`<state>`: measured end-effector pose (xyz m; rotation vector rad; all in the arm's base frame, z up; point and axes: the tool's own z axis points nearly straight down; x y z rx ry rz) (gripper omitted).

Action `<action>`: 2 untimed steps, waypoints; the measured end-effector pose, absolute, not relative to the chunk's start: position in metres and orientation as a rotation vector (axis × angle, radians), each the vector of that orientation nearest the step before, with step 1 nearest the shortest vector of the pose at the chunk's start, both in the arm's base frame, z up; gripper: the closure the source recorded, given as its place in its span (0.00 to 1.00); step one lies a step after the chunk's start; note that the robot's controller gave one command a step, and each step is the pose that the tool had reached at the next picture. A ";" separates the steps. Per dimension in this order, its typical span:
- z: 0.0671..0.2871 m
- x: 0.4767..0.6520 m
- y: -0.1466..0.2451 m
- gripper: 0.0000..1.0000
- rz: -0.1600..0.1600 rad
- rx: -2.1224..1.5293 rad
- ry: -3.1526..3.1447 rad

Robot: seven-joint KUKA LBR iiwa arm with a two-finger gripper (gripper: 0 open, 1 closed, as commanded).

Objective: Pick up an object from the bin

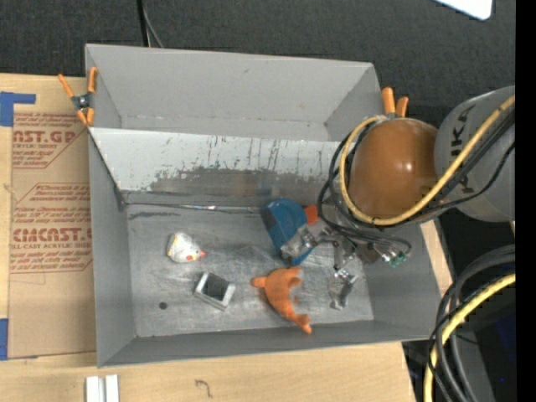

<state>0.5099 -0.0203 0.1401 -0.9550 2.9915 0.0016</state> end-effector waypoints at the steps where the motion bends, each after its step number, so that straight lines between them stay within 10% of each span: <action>1: 0.106 0.517 -0.009 0.00 0.001 -1.073 2.952; 2: 0.072 0.522 -0.009 1.00 0.003 -1.674 2.656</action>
Offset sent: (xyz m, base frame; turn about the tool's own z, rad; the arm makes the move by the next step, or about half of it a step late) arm 0.0112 0.0085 -0.0701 -0.5080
